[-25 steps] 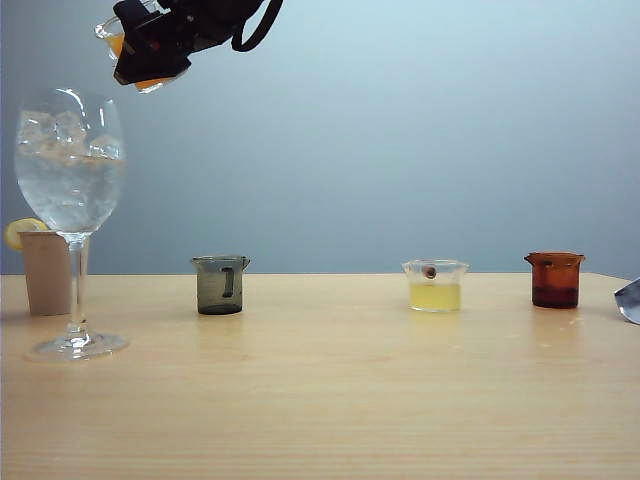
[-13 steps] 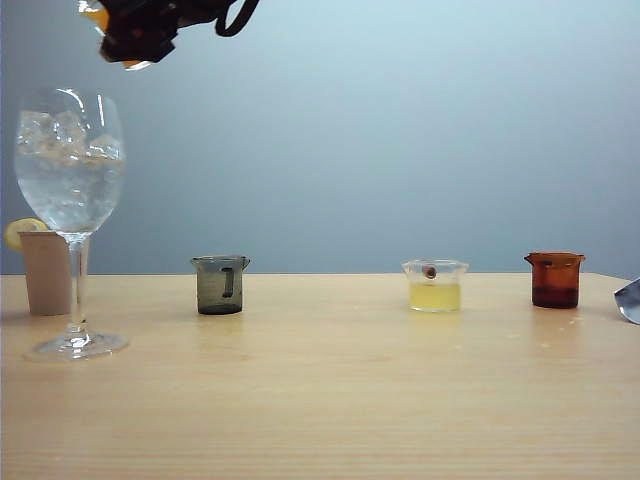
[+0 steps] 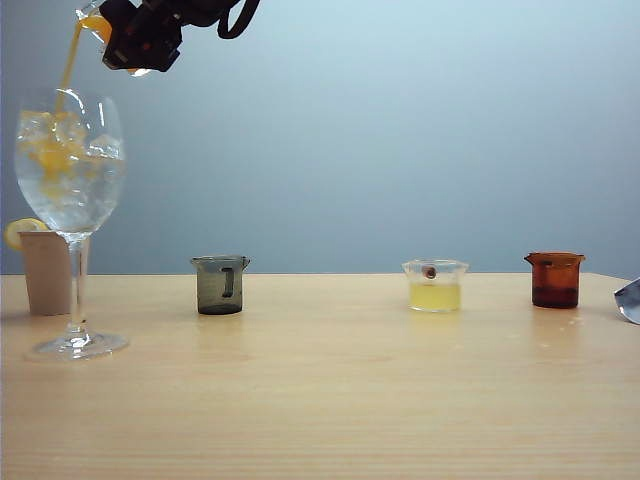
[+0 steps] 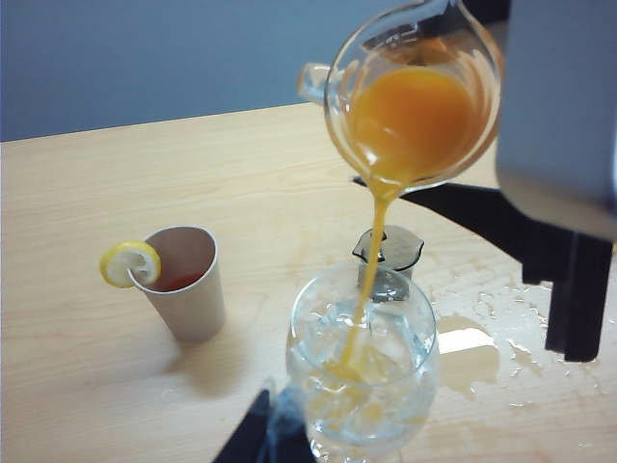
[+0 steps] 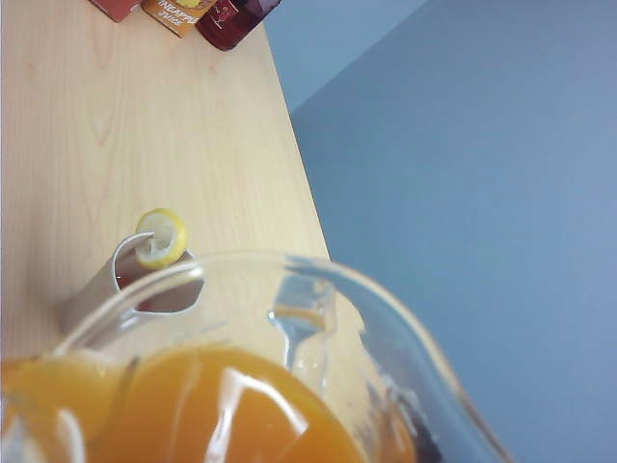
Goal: Pick up the second measuring cup from the left, pour the orange juice inside into the goblet, and finally put the measuring cup back in its original place.
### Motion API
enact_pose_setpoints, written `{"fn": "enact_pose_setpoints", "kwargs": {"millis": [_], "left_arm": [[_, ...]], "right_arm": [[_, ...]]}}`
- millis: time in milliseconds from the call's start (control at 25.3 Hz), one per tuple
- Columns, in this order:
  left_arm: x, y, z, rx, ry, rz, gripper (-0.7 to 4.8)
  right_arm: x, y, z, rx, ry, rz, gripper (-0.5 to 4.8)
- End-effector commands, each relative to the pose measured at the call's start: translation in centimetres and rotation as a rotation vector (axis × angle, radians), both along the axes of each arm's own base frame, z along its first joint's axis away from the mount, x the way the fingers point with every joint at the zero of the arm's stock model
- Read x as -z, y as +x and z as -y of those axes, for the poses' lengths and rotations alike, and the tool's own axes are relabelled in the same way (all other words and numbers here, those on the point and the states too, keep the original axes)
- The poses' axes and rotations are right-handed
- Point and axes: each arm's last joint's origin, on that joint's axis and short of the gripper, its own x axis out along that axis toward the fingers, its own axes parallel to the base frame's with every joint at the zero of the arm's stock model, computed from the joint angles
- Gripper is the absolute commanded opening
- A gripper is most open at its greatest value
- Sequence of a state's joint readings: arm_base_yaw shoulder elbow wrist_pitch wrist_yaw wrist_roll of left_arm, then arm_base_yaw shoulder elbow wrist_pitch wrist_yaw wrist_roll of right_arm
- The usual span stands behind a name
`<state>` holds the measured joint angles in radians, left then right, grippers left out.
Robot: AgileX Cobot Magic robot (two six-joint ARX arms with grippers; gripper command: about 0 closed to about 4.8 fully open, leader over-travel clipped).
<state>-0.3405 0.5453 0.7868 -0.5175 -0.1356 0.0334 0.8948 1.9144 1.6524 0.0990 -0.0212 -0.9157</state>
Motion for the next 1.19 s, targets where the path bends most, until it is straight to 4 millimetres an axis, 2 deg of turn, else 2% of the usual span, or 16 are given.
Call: {"fn": "enact_pose_setpoints", "kwargs": {"millis": [40,1188], "left_arm": [[-0.22,-0.02,-0.01,0.001,-0.001,0.013,-0.03],[-0.22,-0.02,-0.01,0.001,-0.001,0.013,-0.03]], "right_arm": [[-1.00,-0.26,-0.03,-0.005,0.034,0.038,1.07],[-0.92,-0.27,-0.03,-0.028,-0.079,0.173,1.07]]}}
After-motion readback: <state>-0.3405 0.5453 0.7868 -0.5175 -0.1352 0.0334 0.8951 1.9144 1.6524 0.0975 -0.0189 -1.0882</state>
